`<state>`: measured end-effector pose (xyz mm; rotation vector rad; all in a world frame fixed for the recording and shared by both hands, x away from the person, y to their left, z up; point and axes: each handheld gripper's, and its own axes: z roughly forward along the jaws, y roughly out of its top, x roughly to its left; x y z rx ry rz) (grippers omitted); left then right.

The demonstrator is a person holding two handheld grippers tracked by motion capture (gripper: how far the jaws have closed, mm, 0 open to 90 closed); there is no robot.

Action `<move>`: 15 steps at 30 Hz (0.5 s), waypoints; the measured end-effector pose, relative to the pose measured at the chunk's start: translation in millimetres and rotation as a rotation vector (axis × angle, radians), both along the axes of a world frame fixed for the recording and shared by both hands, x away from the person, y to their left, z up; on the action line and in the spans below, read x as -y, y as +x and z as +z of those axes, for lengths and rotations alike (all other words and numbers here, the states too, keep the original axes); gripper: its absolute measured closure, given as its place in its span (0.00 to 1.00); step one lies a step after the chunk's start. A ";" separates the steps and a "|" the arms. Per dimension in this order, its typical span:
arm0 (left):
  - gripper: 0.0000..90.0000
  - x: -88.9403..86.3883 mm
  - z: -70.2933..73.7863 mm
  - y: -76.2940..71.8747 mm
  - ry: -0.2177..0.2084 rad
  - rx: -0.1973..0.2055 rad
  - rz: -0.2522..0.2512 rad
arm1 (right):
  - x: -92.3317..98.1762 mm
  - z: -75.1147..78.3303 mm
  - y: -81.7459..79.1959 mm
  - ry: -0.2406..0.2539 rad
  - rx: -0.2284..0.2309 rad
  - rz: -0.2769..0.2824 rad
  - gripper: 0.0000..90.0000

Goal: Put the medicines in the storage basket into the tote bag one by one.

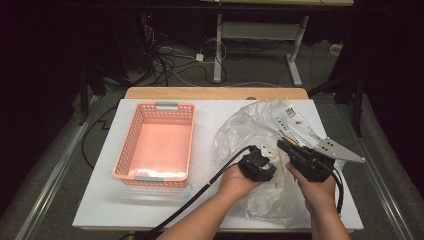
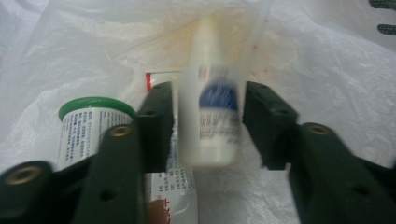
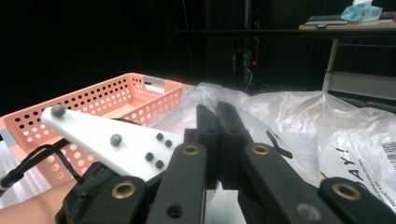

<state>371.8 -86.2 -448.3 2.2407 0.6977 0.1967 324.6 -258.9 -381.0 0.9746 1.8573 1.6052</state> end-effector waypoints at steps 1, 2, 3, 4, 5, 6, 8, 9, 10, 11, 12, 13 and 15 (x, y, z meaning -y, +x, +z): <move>0.50 -1.3 1.8 -2.1 -0.012 0.000 -0.012 | 0.0 0.0 -0.1 0.002 -0.001 0.000 1.00; 0.48 -3.5 4.1 -5.1 -0.016 0.012 -0.019 | 0.1 0.0 0.0 0.000 0.000 0.001 1.00; 0.48 -6.6 6.2 -8.3 -0.029 0.014 -0.024 | -0.1 0.0 -0.1 -0.001 0.000 0.001 1.00; 0.48 -11.0 8.5 -11.0 -0.042 0.014 -0.028 | -0.3 0.0 -0.3 0.000 0.000 0.001 1.00; 0.48 -15.9 10.3 -13.9 -0.050 0.011 -0.034 | -0.7 0.0 -0.4 -0.002 0.000 0.003 1.00; 0.48 -20.9 11.9 -16.7 -0.057 0.010 -0.037 | -1.0 -0.1 -0.4 -0.003 -0.001 0.004 1.00; 0.45 -32.9 14.5 -22.0 -0.068 0.008 -0.043 | -1.5 -0.2 -0.4 -0.005 0.000 0.004 1.00; 0.45 -39.3 15.1 -24.8 -0.078 0.006 -0.044 | -1.9 -0.1 -0.6 -0.005 0.001 0.003 1.00; 0.45 -45.8 15.5 -27.8 -0.081 0.004 -0.050 | -2.1 -0.1 -0.7 -0.008 0.001 0.004 1.00; 0.41 -52.0 15.6 -31.1 -0.088 0.005 -0.057 | -2.3 -0.1 -0.7 -0.009 0.001 0.004 1.00; 0.40 -58.2 15.5 -34.5 -0.096 0.008 -0.053 | -2.6 -0.1 -0.8 -0.009 0.000 0.003 1.00; 0.40 -64.2 15.5 -38.3 -0.100 0.007 -0.052 | -3.1 -0.1 -0.9 -0.011 0.000 0.003 1.00; 0.40 -76.9 14.1 -48.0 -0.090 0.030 -0.054 | -3.8 -0.3 -0.8 -0.015 0.002 0.004 1.00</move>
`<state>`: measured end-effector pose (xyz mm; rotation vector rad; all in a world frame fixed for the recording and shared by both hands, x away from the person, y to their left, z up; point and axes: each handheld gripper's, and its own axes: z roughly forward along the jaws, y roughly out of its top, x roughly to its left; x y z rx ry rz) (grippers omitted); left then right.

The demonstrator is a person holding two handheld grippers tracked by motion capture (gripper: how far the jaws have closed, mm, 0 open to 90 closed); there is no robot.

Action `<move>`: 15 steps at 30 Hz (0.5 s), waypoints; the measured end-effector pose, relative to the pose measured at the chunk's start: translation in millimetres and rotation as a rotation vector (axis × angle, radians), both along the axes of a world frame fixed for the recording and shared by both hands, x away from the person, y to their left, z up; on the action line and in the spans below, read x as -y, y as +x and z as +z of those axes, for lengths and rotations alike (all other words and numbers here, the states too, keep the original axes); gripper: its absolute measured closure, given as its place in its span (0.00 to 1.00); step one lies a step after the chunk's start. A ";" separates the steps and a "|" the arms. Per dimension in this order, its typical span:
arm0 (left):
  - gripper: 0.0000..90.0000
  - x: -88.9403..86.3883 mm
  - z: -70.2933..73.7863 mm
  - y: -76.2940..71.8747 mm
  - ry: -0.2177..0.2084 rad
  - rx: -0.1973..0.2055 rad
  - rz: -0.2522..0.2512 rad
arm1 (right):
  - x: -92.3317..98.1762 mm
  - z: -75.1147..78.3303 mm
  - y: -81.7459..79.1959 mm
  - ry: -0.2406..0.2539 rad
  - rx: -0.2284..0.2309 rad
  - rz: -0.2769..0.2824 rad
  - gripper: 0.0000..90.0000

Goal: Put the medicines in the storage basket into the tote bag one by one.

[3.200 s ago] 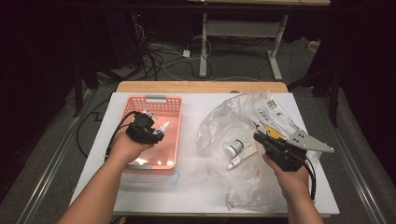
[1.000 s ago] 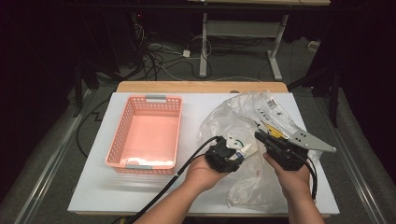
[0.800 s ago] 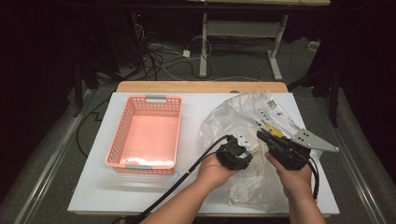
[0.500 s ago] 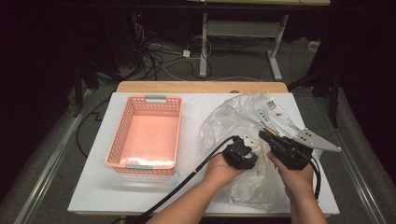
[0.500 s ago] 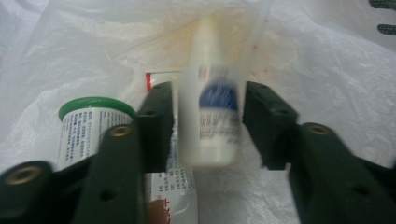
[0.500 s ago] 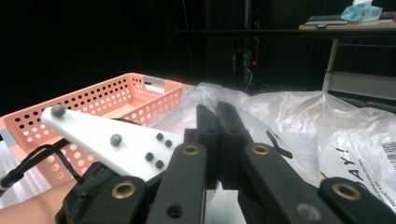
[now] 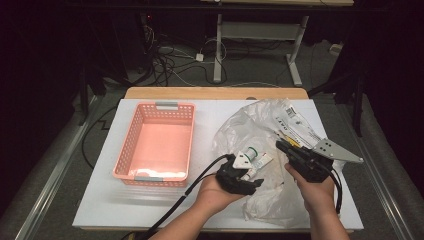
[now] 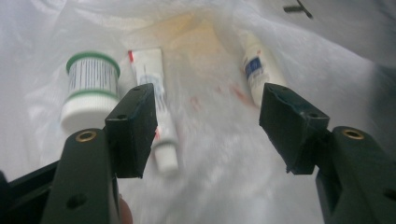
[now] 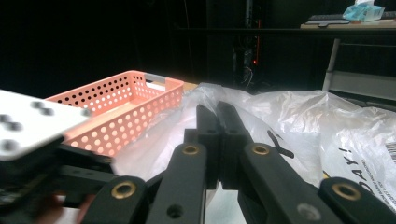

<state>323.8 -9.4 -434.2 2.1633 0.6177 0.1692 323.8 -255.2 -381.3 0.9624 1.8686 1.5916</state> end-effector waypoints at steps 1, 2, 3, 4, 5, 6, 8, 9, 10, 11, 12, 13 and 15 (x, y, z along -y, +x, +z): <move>0.40 -6.8 -1.4 -4.0 0.009 0.003 -0.001 | -0.4 0.1 -0.3 0.001 0.000 -0.001 1.00; 0.40 -13.7 -3.3 -8.0 0.017 0.005 0.002 | -0.6 0.1 -0.7 -0.002 -0.001 0.000 1.00; 0.40 -20.2 -5.7 -11.7 0.023 0.015 0.012 | -0.6 0.1 -0.9 -0.003 -0.001 0.000 1.00; 0.38 -27.0 -8.1 -14.1 0.037 0.016 0.020 | -0.7 0.2 -1.0 -0.002 0.000 0.000 1.00; 0.36 -33.7 -11.1 -15.7 0.049 0.014 0.028 | -0.8 0.3 -1.3 -0.003 -0.002 -0.001 1.00; 0.36 -40.0 -14.8 -16.6 0.058 0.011 0.038 | -1.0 0.3 -1.4 -0.004 -0.002 -0.002 1.00; 0.32 -49.2 -23.6 -17.1 0.083 0.002 0.063 | -1.4 0.2 -1.5 -0.007 -0.001 -0.003 1.00; 0.32 -52.7 -27.9 -16.7 0.092 -0.003 0.073 | -1.5 0.1 -1.5 -0.010 0.001 -0.003 1.00; 0.32 -55.1 -31.8 -16.0 0.092 -0.012 0.082 | -1.8 0.0 -1.9 -0.010 -0.005 -0.006 1.00; 0.32 -56.5 -34.7 -14.9 0.099 -0.018 0.086 | -1.9 -0.2 -1.5 -0.011 -0.002 -0.007 1.00; 0.30 -56.0 -37.4 -13.8 0.106 -0.016 0.087 | -2.2 -0.5 -1.6 -0.011 -0.008 -0.008 1.00; 0.29 -54.1 -40.0 -12.6 0.119 -0.010 0.089 | -2.3 -1.0 -1.0 -0.016 -0.005 -0.007 1.00; 0.29 -47.6 -45.4 -7.4 0.126 -0.013 0.091 | -2.8 -2.3 -0.2 -0.017 -0.011 -0.008 1.00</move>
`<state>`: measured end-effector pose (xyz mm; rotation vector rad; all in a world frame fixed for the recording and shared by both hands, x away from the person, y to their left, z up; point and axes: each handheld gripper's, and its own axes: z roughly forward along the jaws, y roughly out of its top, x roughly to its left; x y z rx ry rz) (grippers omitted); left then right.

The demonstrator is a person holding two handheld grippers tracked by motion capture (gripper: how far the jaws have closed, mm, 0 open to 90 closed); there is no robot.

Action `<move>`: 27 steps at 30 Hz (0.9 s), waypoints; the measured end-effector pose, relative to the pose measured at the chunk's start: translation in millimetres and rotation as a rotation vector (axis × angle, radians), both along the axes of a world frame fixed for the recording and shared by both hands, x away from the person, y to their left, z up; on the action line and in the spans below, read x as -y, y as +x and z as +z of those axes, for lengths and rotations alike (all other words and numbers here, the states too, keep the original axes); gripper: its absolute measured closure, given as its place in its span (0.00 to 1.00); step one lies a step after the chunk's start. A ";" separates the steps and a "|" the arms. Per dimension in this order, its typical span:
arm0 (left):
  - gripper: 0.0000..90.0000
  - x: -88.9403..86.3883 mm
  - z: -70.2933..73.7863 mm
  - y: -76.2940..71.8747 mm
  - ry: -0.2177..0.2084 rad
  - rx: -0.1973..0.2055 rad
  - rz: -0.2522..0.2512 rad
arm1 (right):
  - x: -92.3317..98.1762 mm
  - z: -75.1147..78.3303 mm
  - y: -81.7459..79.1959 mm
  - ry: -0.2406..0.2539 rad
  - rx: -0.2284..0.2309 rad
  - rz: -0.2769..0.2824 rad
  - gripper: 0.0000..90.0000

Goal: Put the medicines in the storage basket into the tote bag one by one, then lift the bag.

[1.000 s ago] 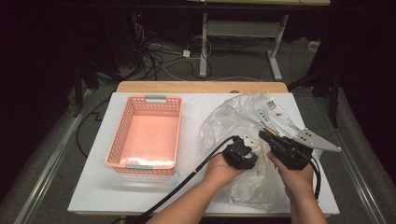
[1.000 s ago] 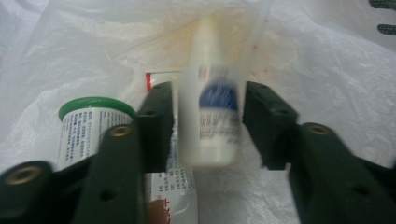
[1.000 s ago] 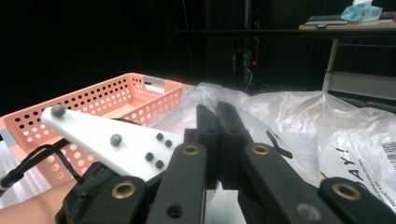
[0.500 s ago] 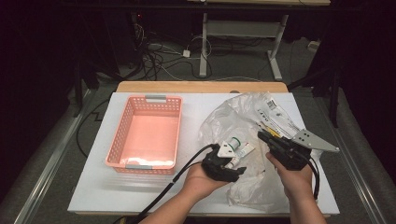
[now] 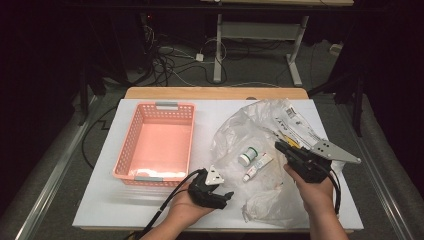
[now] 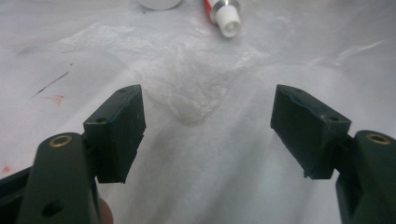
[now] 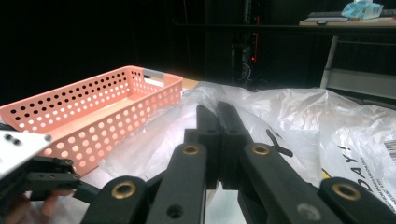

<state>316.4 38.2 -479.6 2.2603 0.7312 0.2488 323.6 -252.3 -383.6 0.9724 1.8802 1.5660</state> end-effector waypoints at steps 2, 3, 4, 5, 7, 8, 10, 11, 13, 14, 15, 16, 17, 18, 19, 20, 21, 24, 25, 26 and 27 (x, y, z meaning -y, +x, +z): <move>0.28 7.9 -2.7 6.8 0.021 -0.014 0.002 | -0.6 -0.9 0.7 -0.003 -0.001 0.000 1.00; 0.27 10.3 -2.6 9.7 0.026 -0.010 0.011 | -0.7 -1.0 0.6 -0.002 -0.004 0.000 1.00; 0.27 11.4 -3.0 13.0 0.019 -0.026 0.016 | -0.3 -1.0 0.8 -0.003 -0.002 0.001 1.00; 0.28 12.4 -2.8 15.0 0.016 -0.029 0.024 | -0.1 -0.8 0.7 -0.002 -0.003 0.000 1.00; 0.30 13.5 -3.0 18.0 0.012 -0.035 0.036 | 0.2 -1.0 0.9 0.000 -0.003 -0.001 1.00; 0.32 13.4 -3.1 18.4 0.009 -0.032 0.048 | 0.3 -1.4 0.9 0.003 -0.008 -0.004 1.00; 0.39 13.7 -3.1 18.6 0.009 -0.026 0.059 | 0.9 -2.5 1.7 0.004 -0.012 -0.007 1.00; 0.41 13.6 -3.1 18.9 0.006 -0.026 0.064 | 1.1 -2.8 2.2 0.002 -0.010 -0.008 1.00; 0.48 13.3 -3.0 19.1 0.005 -0.018 0.076 | 0.1 -3.1 2.3 0.000 -0.016 -0.012 1.00; 0.53 12.8 -3.0 19.6 0.001 -0.016 0.080 | -0.4 -3.4 2.8 -0.003 -0.017 -0.013 1.00; 0.58 12.7 -3.1 20.1 -0.002 -0.013 0.083 | -0.9 -3.8 3.5 -0.007 -0.014 -0.012 1.00; 0.63 12.7 -3.1 20.1 -0.002 -0.006 0.084 | -1.5 -4.1 3.6 -0.010 -0.016 -0.012 1.00; 0.70 12.7 -3.1 20.1 -0.004 -0.002 0.077 | -2.1 -4.5 3.5 -0.011 -0.019 -0.011 1.00; 0.76 12.9 -3.1 19.8 -0.007 -0.001 0.062 | -2.5 -5.0 3.1 -0.012 -0.021 -0.014 1.00; 0.86 13.7 -3.1 18.8 -0.002 0.007 0.037 | -2.4 -5.6 2.8 -0.015 -0.022 -0.013 1.00; 0.93 15.4 -3.2 16.8 0.008 0.021 0.017 | -2.3 -5.9 2.7 -0.017 -0.022 -0.012 1.00; 0.98 16.7 -3.3 15.0 0.018 0.036 0.012 | -2.3 -6.4 2.3 -0.016 -0.024 -0.012 1.00; 0.99 13.9 -2.9 15.0 -0.002 0.025 -0.021 | -1.7 -9.2 2.3 -0.023 -0.028 -0.011 1.00; 0.99 13.6 -2.4 13.2 -0.006 0.039 -0.034 | -1.0 -9.8 2.7 -0.026 -0.025 -0.012 1.00; 0.99 12.2 -1.8 10.2 -0.027 0.063 -0.039 | -0.3 -9.7 1.9 -0.021 -0.031 -0.017 1.00; 0.99 9.6 -1.0 8.4 -0.052 0.082 -0.036 | 0.6 -9.2 1.4 -0.016 -0.025 -0.020 1.00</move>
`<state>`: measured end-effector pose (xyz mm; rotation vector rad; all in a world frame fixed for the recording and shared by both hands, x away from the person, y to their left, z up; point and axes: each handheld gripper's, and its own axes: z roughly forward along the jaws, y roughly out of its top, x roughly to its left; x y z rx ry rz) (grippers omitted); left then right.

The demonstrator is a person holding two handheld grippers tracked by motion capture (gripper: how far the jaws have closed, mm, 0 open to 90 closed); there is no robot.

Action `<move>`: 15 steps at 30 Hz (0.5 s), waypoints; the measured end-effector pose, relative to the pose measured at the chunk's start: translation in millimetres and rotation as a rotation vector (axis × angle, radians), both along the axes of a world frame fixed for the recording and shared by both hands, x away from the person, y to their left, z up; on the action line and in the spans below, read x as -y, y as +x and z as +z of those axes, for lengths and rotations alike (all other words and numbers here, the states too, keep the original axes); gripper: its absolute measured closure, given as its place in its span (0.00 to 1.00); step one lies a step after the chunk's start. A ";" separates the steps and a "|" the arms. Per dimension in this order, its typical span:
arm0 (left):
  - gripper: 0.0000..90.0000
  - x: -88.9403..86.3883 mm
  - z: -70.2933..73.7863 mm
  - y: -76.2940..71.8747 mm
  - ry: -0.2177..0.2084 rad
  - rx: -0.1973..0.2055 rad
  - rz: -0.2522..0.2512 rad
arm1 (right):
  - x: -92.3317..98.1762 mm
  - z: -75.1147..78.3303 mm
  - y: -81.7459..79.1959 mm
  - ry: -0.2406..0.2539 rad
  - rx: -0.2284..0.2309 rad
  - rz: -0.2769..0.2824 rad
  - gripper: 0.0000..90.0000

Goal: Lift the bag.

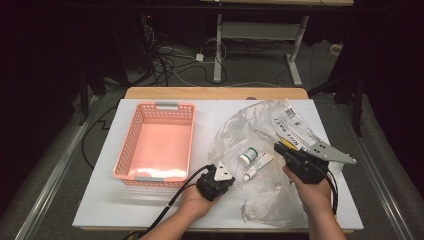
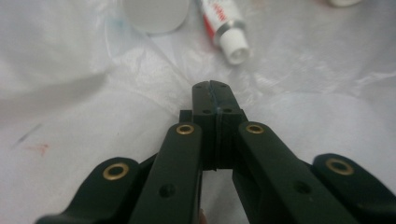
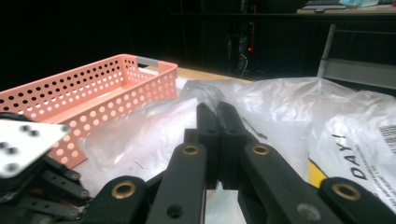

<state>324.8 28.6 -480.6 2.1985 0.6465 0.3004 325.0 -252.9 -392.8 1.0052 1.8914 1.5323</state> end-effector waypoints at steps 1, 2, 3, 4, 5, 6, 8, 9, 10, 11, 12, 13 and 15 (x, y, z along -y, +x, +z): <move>0.99 -3.3 1.1 -0.5 -0.025 0.005 0.002 | 1.0 0.7 -0.6 -0.001 0.008 0.000 1.00; 0.99 -6.6 2.1 -1.0 -0.052 0.009 0.008 | 1.3 1.3 -1.5 0.003 0.008 -0.002 1.00; 0.99 -8.8 3.0 -1.7 -0.066 0.014 0.016 | 2.2 1.9 -1.5 0.002 0.016 -0.004 1.00; 0.99 -10.2 4.1 -2.7 -0.079 0.021 0.018 | 2.4 2.5 -2.4 0.010 0.016 -0.008 1.00; 0.99 -10.9 6.3 -4.3 -0.091 0.037 0.022 | 3.0 3.1 -2.6 0.006 0.026 -0.006 1.00; 0.99 -11.7 9.7 -6.0 -0.111 0.051 0.027 | 3.0 4.0 -3.1 0.004 0.033 -0.006 1.00; 0.99 -12.5 18.9 -9.1 -0.145 0.086 0.035 | 2.6 6.2 -4.3 0.008 0.044 -0.009 1.00; 0.99 -12.4 24.1 -10.8 -0.155 0.107 0.037 | 1.8 7.5 -5.0 0.010 0.049 -0.011 1.00; 0.99 -12.5 29.9 -12.0 -0.163 0.124 0.038 | 1.1 9.0 -5.9 0.012 0.058 -0.013 1.00; 0.99 -12.8 35.9 -12.7 -0.177 0.138 0.041 | 0.6 10.8 -6.5 0.011 0.069 -0.012 1.00; 0.99 -13.6 42.2 -13.1 -0.194 0.154 0.048 | 0.1 13.0 -7.1 0.011 0.079 -0.009 1.00; 0.99 -14.4 48.6 -13.2 -0.211 0.169 0.054 | -0.8 15.7 -7.8 0.017 0.084 -0.014 1.00; 0.99 -14.9 61.2 -12.4 -0.228 0.199 0.061 | -0.5 22.5 -7.3 0.023 0.102 -0.019 1.00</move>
